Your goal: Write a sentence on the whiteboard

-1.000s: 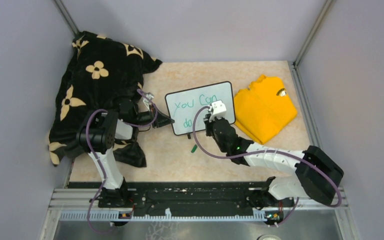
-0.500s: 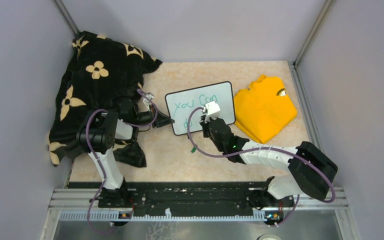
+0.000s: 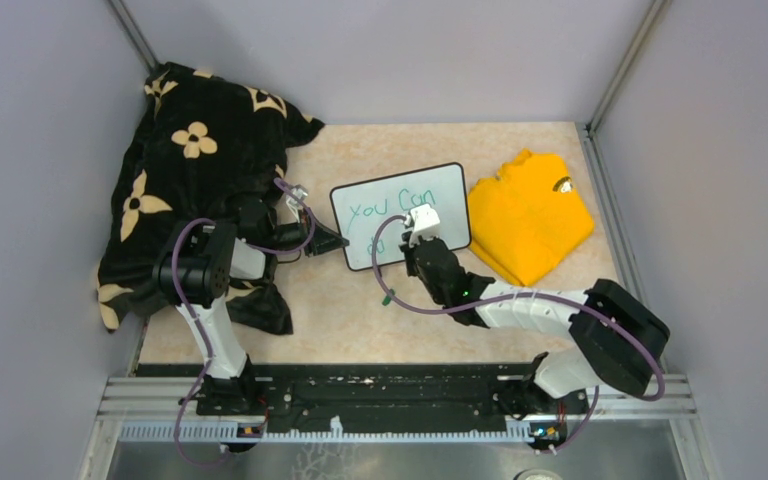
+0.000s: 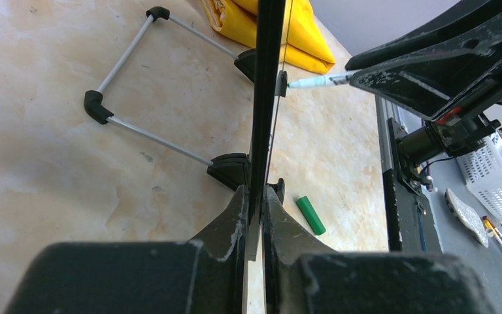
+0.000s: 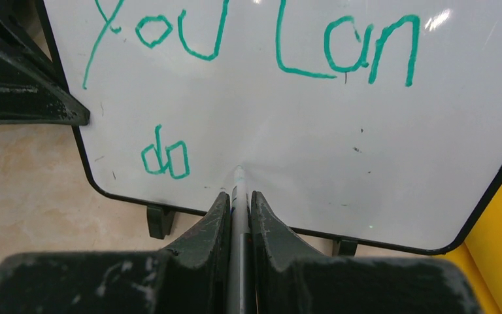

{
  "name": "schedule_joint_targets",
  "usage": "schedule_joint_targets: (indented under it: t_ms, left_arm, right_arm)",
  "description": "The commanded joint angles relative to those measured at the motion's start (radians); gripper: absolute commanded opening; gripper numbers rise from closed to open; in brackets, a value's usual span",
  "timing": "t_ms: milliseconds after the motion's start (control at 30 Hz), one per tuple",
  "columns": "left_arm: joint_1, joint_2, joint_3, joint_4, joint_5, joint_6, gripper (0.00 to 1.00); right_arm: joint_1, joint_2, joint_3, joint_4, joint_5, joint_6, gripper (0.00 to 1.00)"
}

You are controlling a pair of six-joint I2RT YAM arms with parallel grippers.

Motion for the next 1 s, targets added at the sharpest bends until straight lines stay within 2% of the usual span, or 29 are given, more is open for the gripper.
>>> schedule_joint_targets:
  t_ms: [0,433,967]
  left_arm:
    - [-0.024,0.017,0.0,-0.089,-0.014,0.029,0.0]
    - [-0.024,0.017,0.001,-0.093,-0.014,0.032,0.0]
    - [-0.024,0.016,0.002,-0.098,-0.014,0.034,0.0]
  right_arm:
    - [0.006,-0.052,0.007,0.109,0.046,0.005,0.0]
    - [-0.01,0.002,0.056,0.097,0.06,0.008,0.0]
    - [-0.016,0.014,0.018,0.063,0.057,0.042,0.0]
